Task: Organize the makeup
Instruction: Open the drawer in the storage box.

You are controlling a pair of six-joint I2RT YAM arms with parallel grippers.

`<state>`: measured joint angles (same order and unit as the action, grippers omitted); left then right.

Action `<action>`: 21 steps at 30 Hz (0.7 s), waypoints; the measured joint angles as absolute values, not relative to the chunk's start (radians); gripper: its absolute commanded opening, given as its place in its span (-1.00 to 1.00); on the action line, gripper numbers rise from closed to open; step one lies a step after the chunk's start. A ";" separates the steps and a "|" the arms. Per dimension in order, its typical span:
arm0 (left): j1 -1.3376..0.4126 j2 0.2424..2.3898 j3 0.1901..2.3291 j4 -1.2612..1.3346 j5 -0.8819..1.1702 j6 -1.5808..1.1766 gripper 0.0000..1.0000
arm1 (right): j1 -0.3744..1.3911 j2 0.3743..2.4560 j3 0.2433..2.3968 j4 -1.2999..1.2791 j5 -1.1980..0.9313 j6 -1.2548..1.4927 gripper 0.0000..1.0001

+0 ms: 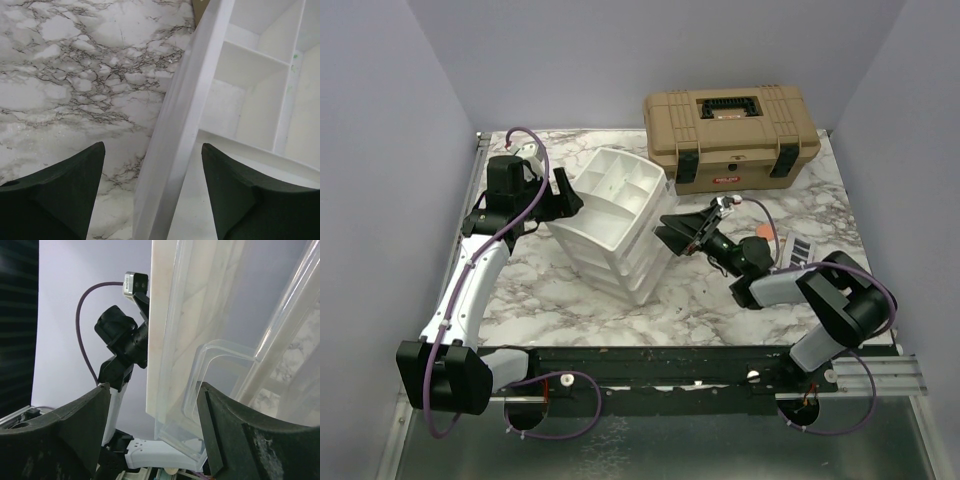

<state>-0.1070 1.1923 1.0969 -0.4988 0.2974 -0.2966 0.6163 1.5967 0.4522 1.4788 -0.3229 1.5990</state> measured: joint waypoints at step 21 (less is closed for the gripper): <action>-0.109 1.187 1.105 -0.517 0.304 -0.295 0.52 | 0.613 1.358 0.212 1.499 -0.204 1.584 0.43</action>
